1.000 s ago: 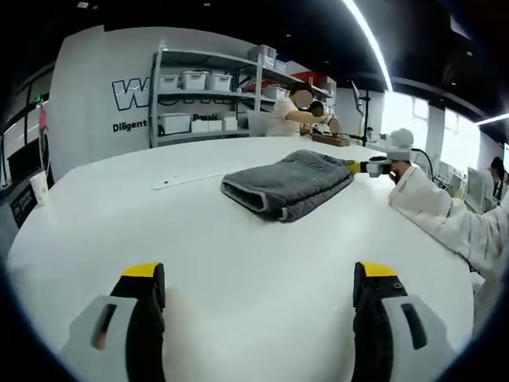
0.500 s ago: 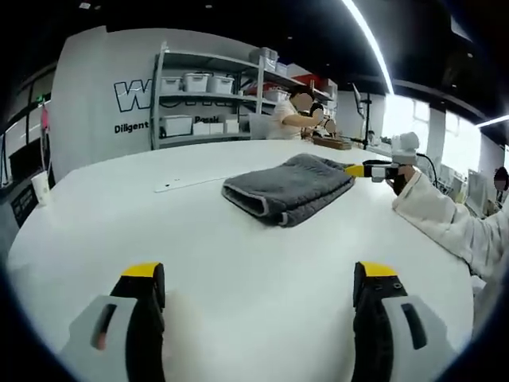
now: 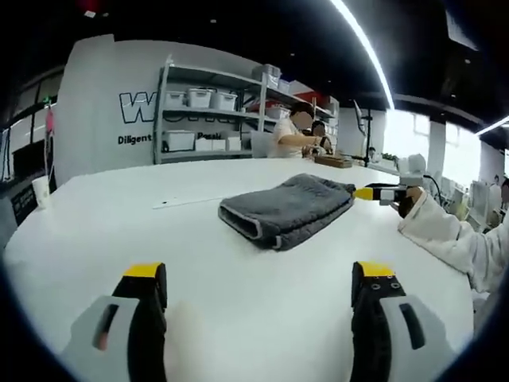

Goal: Open the folded towel by lifting each exposed corner and separating the folded layers until the towel lies flat within the target outline without major curled edges

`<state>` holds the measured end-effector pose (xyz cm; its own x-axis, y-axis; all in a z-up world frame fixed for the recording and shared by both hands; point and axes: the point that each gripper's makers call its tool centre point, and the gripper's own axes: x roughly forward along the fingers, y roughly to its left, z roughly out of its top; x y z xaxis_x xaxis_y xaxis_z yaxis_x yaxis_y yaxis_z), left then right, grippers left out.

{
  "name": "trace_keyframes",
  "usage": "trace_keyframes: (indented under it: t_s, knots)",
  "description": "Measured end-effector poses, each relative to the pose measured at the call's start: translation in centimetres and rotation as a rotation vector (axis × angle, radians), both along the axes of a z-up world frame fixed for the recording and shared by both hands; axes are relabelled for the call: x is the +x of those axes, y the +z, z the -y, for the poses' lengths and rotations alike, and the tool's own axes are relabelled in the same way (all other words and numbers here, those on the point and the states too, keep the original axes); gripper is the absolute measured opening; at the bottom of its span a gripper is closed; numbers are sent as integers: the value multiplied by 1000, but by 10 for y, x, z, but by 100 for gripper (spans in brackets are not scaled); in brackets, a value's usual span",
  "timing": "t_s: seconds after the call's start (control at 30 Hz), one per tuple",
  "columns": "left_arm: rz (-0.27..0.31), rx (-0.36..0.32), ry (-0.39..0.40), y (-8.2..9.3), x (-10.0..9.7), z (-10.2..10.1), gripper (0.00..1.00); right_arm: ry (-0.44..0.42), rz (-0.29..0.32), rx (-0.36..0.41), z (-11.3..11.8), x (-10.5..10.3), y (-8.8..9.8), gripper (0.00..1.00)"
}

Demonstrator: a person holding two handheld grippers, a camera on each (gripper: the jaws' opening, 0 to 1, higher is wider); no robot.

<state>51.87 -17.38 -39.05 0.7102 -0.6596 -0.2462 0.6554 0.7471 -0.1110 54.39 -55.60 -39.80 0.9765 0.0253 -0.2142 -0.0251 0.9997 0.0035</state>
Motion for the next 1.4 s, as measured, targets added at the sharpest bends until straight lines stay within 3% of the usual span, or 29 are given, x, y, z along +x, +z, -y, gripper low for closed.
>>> trace_keyframes:
  t_s: [0.23, 0.47, 0.8, 0.83, 0.87, 0.9, 1.0, 1.13, 1.17, 1.2, 1.23, 1.3, 1.4]
  knots:
    - [-3, -65, -24, 5, -1, 10, 93, 30, -10, 11, -7, -4, -2, 99]
    - [42, -27, 28, 6, 5, 8, 88, 38, -17, 13, -7, -9, -5, 99]
    - [87, -80, 10, 6, 5, 38, 80, 38, -40, 1, -8, -9, -11, 99]
    - [100, -59, 22, 6, 5, 40, 80, 35, -40, 6, -7, -10, -11, 99]
    - [153, 19, 40, 6, 8, 37, 79, 31, -42, 10, -6, -10, -11, 99]
    - [153, 33, 73, 4, 10, 34, 77, 26, -42, 18, -4, -11, -11, 99]
    - [107, -21, 122, -2, 15, 33, 76, 25, -39, 34, -3, -10, -10, 99]
    - [122, 25, 129, -12, 22, 38, 69, 25, -38, 34, -4, -11, -10, 99]
    - [118, 19, 128, -13, 23, 38, 67, 27, -38, 34, -4, -11, -10, 99]
    - [88, -35, 109, -13, 21, 45, 66, 28, -38, 36, -5, -11, -10, 99]
    - [87, -33, 100, -13, 21, 46, 65, 27, -37, 36, -5, -11, -9, 99]
    - [139, -36, 64, -6, 19, 55, 63, 32, -35, 40, -6, -10, -9, 99]
    - [130, -46, 39, -7, 17, 63, 53, 33, -39, 43, -6, -10, -10, 99]
